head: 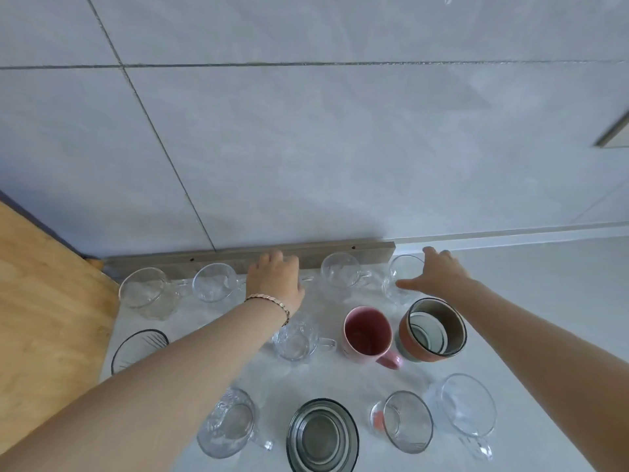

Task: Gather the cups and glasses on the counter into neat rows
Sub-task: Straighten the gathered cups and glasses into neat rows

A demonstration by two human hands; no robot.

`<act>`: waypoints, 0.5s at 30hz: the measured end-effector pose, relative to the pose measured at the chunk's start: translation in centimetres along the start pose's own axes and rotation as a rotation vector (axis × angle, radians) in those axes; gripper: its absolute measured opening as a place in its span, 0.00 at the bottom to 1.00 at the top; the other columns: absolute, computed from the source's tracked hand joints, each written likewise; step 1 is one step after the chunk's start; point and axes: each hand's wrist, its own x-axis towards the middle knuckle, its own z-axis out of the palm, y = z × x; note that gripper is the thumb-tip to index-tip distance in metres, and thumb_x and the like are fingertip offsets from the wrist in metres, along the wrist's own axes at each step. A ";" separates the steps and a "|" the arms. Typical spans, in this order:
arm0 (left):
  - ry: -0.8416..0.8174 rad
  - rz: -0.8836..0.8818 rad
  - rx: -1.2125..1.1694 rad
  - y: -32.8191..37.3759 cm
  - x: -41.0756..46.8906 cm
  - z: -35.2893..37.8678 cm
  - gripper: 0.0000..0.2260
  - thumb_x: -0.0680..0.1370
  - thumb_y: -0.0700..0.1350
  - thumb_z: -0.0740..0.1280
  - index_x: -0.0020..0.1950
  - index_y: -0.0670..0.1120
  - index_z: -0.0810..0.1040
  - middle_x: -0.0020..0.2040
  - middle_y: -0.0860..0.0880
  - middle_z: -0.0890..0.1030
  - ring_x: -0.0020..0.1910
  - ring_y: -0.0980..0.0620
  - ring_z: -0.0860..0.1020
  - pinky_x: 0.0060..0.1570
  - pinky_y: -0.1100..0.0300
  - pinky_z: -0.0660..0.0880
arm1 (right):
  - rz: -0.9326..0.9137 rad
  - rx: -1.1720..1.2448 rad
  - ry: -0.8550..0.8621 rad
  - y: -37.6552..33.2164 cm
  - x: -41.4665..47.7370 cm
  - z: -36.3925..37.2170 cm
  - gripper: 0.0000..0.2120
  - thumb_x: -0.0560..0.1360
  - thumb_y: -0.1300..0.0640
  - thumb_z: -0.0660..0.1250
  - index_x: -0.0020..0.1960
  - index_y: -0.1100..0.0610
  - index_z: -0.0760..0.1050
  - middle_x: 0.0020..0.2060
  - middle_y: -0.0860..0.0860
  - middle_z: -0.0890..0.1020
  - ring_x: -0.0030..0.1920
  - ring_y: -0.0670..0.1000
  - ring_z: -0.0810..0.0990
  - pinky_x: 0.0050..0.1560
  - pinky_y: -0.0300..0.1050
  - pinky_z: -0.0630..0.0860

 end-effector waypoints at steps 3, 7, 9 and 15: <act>-0.080 -0.046 -0.030 0.1 -1.4 -0.4 0.11 0.78 0.45 0.58 0.57 0.46 0.75 0.57 0.46 0.79 0.58 0.44 0.77 0.53 0.55 0.72 | -0.038 0.001 -0.068 0.5 0.6 1.0 0.44 0.64 0.40 0.75 0.71 0.55 0.61 0.66 0.57 0.70 0.67 0.61 0.69 0.65 0.53 0.68; -0.124 -0.075 -0.011 0.0 -3.1 0.0 0.11 0.77 0.43 0.58 0.54 0.47 0.77 0.53 0.48 0.81 0.54 0.46 0.79 0.51 0.56 0.73 | -0.116 0.027 -0.014 0.1 1.4 1.6 0.39 0.66 0.47 0.75 0.71 0.55 0.62 0.65 0.57 0.71 0.67 0.59 0.68 0.62 0.50 0.70; -0.122 -0.088 -0.006 0.0 -3.7 0.2 0.11 0.77 0.43 0.57 0.54 0.47 0.77 0.54 0.48 0.81 0.55 0.46 0.78 0.52 0.56 0.73 | -0.144 0.057 -0.011 0.0 2.0 1.6 0.40 0.66 0.50 0.75 0.73 0.55 0.60 0.65 0.57 0.69 0.67 0.58 0.68 0.62 0.49 0.71; -0.101 -0.137 -0.043 -0.4 -4.9 0.4 0.10 0.77 0.43 0.58 0.53 0.46 0.77 0.53 0.48 0.80 0.53 0.46 0.79 0.49 0.56 0.74 | -0.174 0.039 -0.034 0.2 2.6 1.7 0.42 0.66 0.50 0.75 0.74 0.55 0.58 0.65 0.58 0.68 0.67 0.59 0.69 0.62 0.51 0.71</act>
